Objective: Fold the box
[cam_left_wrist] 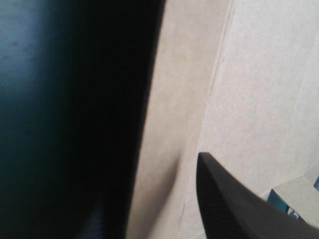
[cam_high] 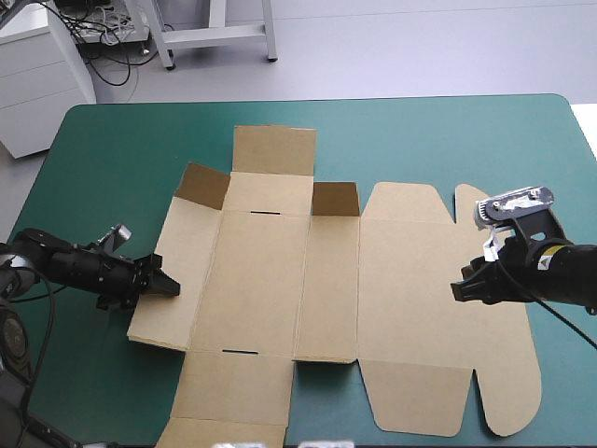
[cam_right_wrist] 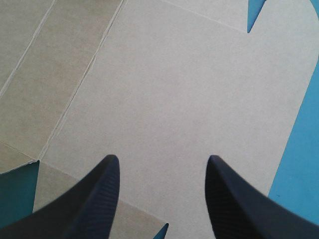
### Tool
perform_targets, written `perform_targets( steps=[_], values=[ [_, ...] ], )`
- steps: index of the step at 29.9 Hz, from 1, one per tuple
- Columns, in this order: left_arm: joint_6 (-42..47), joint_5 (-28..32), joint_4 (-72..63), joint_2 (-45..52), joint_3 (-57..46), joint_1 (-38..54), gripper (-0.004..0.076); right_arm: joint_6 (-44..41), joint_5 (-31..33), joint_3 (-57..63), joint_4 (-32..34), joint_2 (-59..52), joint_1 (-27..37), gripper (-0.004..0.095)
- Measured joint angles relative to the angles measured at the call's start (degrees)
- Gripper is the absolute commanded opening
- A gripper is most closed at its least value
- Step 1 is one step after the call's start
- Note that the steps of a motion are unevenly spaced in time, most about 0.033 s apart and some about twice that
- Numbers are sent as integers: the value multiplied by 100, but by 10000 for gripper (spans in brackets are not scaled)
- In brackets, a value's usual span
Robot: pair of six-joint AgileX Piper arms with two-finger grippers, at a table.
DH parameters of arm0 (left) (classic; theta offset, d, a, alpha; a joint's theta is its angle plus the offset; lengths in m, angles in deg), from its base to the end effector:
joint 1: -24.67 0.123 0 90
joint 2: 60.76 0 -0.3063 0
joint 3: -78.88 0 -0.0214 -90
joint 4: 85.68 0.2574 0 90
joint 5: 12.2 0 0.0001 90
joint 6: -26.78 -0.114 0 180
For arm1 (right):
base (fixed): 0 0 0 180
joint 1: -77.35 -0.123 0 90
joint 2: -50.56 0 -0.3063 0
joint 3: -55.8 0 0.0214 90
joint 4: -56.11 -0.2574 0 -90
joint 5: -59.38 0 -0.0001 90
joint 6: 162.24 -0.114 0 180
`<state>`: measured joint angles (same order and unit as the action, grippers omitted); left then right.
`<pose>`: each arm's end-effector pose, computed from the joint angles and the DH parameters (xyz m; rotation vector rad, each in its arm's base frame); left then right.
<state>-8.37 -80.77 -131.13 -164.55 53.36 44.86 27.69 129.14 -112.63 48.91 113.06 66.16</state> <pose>0.2802 0.0224 0.1900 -0.2316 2.8674 -1.1167 0.1614 0.0456 0.3946 -0.4533 2.4657 0.1748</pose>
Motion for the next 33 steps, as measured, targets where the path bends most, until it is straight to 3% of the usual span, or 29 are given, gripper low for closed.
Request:
perform_targets(
  steps=[4,14,23,33],
  values=[
    [14,8,8,-32,0,-20,82,0,0,0,0,0,0,481],
    [-263,-211,-270,-32,0,-20,-33,16,-5,0,0,0,0,475],
    [-887,-110,-715,-62,96,-27,-32,16,0,0,0,0,0,458],
    [-1090,32,-453,-100,1327,-610,-32,10,25,0,0,0,0,436]
  ],
)
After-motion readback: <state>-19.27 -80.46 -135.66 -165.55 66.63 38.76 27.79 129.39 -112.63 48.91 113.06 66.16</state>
